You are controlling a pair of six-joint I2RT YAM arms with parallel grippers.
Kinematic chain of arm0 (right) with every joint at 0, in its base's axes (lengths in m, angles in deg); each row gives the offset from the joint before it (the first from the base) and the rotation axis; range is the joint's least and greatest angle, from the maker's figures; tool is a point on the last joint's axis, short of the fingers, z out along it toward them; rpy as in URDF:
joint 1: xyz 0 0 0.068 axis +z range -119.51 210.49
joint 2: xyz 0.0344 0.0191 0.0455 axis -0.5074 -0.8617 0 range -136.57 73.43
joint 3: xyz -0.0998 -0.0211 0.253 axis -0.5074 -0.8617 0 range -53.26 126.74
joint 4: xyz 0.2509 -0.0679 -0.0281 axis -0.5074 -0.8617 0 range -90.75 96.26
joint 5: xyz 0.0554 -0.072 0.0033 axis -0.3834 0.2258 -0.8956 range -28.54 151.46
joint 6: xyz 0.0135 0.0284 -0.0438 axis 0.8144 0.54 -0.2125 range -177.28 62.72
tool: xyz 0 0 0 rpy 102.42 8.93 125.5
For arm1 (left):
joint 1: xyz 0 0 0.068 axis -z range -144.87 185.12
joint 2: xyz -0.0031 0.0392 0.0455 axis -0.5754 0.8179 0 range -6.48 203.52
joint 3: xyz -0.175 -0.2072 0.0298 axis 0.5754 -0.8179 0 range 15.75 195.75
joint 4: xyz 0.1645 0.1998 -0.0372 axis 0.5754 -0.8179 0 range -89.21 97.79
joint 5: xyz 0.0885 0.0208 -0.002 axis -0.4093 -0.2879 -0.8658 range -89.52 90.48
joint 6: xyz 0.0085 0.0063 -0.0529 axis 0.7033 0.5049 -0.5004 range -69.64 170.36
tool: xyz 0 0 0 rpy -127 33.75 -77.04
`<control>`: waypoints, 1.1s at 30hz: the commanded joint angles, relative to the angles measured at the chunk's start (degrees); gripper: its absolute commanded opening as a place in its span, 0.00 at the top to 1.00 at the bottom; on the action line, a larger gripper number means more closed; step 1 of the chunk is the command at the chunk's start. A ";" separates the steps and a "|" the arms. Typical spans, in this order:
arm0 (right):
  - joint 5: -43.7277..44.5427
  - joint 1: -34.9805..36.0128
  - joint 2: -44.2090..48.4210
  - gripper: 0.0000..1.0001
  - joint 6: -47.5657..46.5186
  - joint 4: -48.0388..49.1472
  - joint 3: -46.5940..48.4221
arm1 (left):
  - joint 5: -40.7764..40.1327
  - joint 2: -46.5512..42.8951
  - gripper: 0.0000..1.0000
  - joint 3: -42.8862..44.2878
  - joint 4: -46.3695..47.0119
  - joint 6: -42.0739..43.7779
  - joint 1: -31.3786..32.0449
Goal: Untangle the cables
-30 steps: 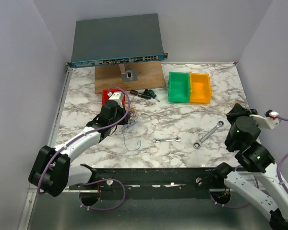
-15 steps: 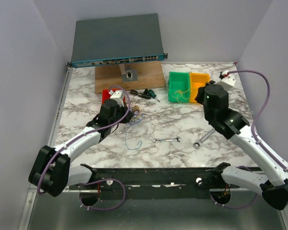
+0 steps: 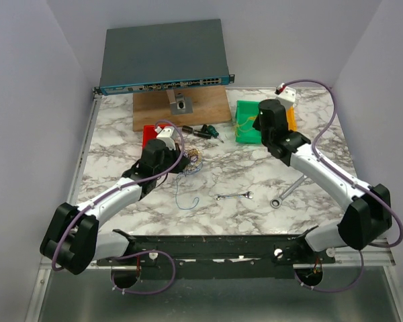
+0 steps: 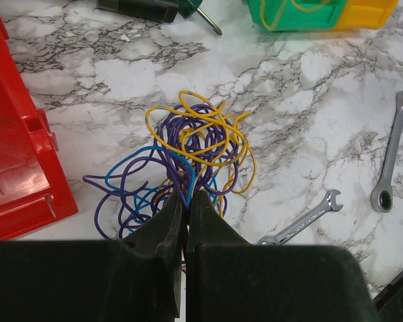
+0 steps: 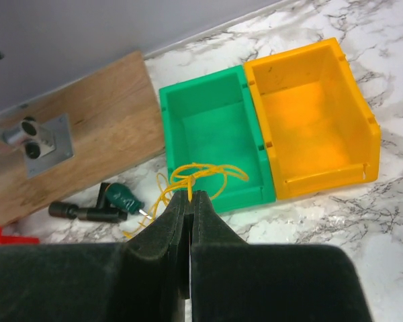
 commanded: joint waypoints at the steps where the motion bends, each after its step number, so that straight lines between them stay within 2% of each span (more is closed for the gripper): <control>1: -3.76 -4.79 -5.62 0.99 -0.71 4.83 3.80 | 1.53 1.00 1.00 0.99 1.89 0.35 1.31; 9: -5.63 -9.96 -13.75 0.99 -1.99 3.70 13.77 | 1.14 2.64 1.00 1.84 1.45 0.72 1.89; 16: -5.68 -10.71 -15.15 0.99 -3.64 1.66 19.12 | 0.52 2.52 1.00 1.92 1.14 1.07 2.15; 28: -0.78 -10.75 -18.86 0.99 -6.15 5.19 15.29 | 0.51 3.30 1.00 2.44 0.80 1.16 2.33; 33: -3.18 -10.70 -22.37 0.99 -6.03 5.11 14.24 | 0.25 3.40 1.00 2.59 0.61 1.24 2.35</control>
